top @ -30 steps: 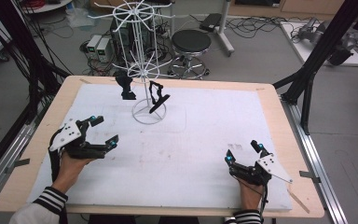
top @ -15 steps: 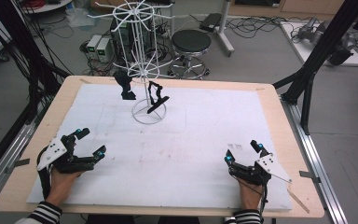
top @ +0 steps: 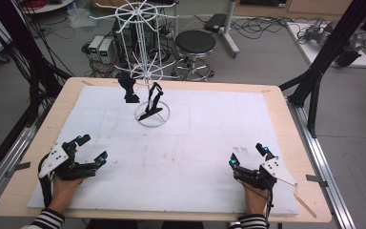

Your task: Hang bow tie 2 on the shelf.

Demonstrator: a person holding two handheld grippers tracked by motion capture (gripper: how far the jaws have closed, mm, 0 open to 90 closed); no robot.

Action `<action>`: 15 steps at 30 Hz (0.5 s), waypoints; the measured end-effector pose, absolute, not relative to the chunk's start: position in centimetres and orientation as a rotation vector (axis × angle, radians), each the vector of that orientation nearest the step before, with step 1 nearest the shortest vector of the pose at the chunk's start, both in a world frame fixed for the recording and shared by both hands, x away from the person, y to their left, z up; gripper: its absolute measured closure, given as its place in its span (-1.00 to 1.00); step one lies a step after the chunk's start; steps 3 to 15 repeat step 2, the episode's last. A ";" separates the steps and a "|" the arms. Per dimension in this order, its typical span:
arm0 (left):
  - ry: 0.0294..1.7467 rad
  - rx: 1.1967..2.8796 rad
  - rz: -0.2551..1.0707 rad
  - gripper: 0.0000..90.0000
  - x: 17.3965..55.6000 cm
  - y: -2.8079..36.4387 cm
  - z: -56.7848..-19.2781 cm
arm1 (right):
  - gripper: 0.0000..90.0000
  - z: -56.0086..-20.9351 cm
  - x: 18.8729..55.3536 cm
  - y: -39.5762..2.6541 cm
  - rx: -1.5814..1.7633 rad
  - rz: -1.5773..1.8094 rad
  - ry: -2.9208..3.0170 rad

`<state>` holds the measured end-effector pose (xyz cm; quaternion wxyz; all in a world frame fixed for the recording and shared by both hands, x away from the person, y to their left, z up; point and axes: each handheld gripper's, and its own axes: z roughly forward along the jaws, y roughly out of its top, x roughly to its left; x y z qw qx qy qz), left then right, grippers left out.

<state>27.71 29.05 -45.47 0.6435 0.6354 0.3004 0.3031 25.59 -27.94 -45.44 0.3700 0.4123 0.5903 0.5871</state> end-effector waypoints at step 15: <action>0.693 1.447 0.694 -0.80 27.7 29.1 -45.5 | -0.99 -45.4 25.6 -27.9 1.058 1.506 1.515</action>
